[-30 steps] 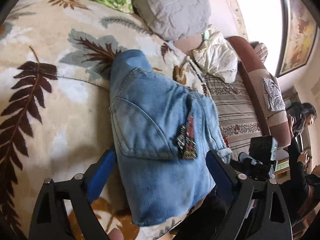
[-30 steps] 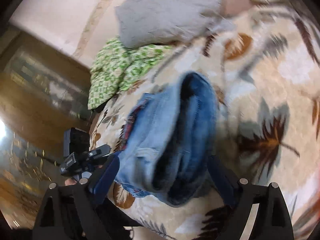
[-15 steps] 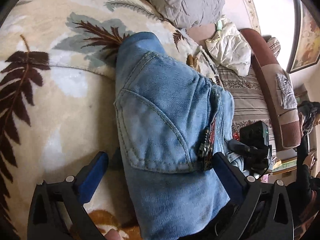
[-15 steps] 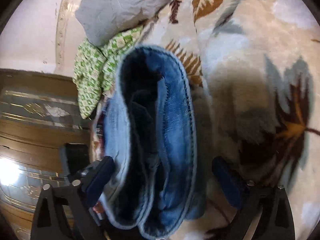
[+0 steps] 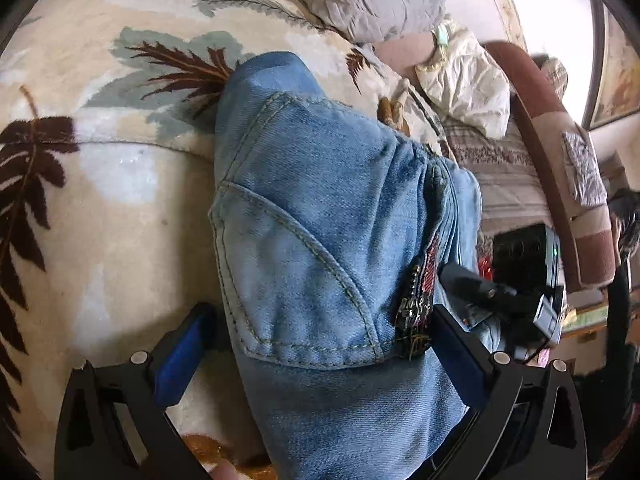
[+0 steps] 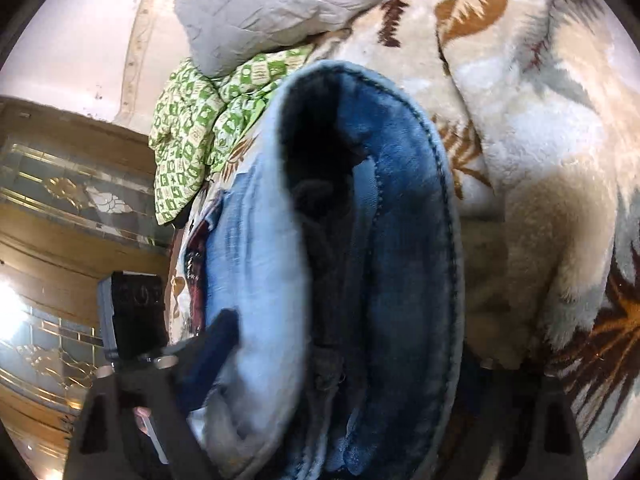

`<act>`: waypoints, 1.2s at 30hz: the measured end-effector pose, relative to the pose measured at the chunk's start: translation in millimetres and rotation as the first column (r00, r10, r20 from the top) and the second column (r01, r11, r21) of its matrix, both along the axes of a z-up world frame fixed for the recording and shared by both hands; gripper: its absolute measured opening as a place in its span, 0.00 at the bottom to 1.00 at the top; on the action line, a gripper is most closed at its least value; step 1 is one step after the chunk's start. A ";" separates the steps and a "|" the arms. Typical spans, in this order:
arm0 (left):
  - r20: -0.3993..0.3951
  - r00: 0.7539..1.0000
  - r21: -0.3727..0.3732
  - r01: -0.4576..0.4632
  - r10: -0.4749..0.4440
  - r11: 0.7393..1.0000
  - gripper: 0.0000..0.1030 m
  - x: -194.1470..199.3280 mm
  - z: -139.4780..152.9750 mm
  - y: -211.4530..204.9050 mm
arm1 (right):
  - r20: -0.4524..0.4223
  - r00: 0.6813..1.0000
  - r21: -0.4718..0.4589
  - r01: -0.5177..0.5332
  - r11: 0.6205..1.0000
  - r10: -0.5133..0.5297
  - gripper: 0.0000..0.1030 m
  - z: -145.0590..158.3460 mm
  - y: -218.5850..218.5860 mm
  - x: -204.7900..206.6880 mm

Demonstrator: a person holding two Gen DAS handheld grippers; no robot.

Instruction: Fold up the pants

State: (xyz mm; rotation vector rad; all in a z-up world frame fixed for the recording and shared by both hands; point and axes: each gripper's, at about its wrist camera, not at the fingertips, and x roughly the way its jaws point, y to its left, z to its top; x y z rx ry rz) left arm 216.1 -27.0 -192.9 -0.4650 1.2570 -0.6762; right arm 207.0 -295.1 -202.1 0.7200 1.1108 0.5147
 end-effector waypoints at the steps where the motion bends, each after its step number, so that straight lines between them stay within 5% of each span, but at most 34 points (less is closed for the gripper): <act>1: 0.006 1.000 0.007 -0.002 0.002 1.000 0.84 -1.4 1.1 -0.3 | 0.008 1.000 0.002 0.006 1.000 -0.006 0.71 1.3 -0.8 -1.8; 4: 0.030 1.000 0.014 0.006 -0.006 1.000 0.55 -7.2 8.3 -2.9 | 0.024 0.999 0.005 0.029 1.000 -0.029 0.48 3.3 -7.6 -7.6; 10: 0.113 0.993 0.047 0.023 -0.028 0.999 0.40 -18.2 35.9 -6.9 | 0.092 0.995 -0.036 0.030 0.999 -0.027 0.37 21.5 -3.5 -17.6; 22: 0.251 0.968 0.043 -0.008 -0.003 0.999 0.40 7.0 112.6 40.9 | 0.275 0.961 -0.027 0.025 0.999 -0.016 0.36 101.7 31.8 -0.5; 26: 0.212 0.977 0.099 -0.021 -0.001 0.995 0.40 28.2 87.2 59.0 | 0.239 0.971 -0.021 0.019 1.000 -0.014 0.36 81.1 53.5 20.5; 30: 0.112 0.994 0.150 -0.027 0.011 0.988 0.41 41.5 32.5 72.9 | 0.141 0.990 -0.011 0.011 1.000 -0.009 0.36 28.2 73.0 39.5; 33: 0.110 0.993 0.106 -0.042 0.030 0.993 0.48 41.8 12.1 80.2 | 0.123 0.992 -0.010 0.009 1.000 -0.008 0.39 -1.3 77.4 39.9; 35: 0.109 0.993 0.123 -0.061 0.048 0.990 0.61 43.2 10.1 80.1 | 0.100 0.995 0.028 0.026 0.999 -0.029 0.52 -7.6 71.7 41.0; 36: 0.118 0.991 0.157 -0.078 0.059 0.985 0.75 43.5 8.7 79.9 | 0.083 0.996 0.021 0.028 0.999 -0.029 0.57 -9.7 71.0 42.6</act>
